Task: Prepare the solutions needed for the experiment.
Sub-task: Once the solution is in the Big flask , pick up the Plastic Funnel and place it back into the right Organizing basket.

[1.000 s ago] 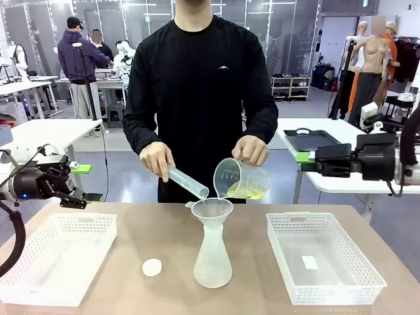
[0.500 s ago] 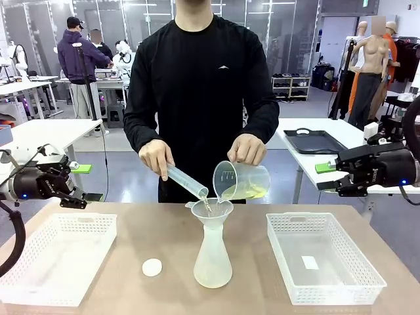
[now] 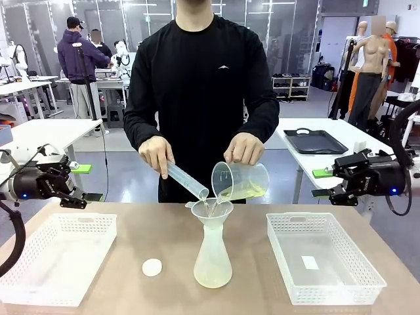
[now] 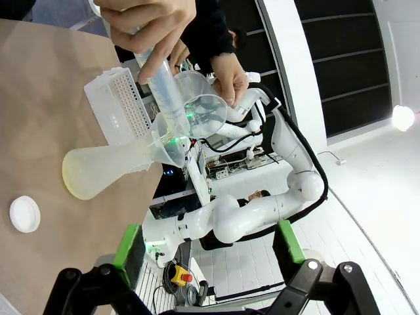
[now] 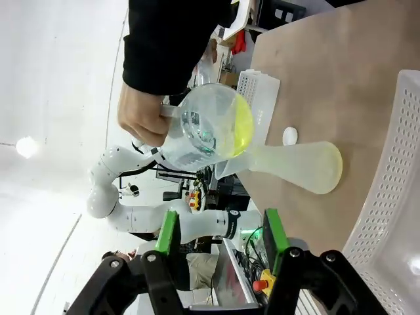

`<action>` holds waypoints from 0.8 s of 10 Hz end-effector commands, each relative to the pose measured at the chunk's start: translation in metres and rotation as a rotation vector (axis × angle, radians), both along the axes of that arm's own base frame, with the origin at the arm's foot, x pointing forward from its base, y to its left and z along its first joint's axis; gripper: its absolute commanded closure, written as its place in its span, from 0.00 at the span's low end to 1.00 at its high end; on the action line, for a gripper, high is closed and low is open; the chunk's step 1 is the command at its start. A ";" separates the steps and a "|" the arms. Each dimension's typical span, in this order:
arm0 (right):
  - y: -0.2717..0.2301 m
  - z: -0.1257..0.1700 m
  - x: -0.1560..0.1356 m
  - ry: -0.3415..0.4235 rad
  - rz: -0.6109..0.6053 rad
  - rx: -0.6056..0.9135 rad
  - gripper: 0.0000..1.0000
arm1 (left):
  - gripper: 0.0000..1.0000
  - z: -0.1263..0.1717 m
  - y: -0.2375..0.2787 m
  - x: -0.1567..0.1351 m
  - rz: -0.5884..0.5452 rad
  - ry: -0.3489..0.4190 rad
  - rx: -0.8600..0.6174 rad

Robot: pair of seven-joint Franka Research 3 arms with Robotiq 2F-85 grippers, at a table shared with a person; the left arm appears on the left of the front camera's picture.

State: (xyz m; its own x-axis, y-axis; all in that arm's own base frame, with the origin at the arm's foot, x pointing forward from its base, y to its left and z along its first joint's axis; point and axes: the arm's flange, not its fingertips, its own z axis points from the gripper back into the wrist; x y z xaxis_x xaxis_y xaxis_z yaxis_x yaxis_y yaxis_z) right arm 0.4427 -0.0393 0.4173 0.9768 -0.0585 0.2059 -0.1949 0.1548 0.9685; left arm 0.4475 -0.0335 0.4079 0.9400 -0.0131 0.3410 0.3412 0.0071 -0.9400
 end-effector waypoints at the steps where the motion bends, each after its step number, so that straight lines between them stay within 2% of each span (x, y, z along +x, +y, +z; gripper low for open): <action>1: 0.004 -0.001 0.000 0.018 -0.020 0.017 0.36 | 0.00 0.001 -0.001 -0.001 0.004 -0.014 -0.007; 4: 0.004 -0.004 -0.001 0.000 -0.038 -0.030 0.36 | 0.00 0.001 -0.001 -0.001 0.004 -0.014 -0.007; 5: 0.002 -0.003 0.000 0.006 -0.004 0.000 0.36 | 0.00 0.001 -0.001 -0.001 0.004 -0.014 -0.007; 8: 0.002 -0.003 0.000 0.006 -0.004 0.000 0.36 | 0.00 0.001 -0.001 -0.001 0.004 -0.014 -0.007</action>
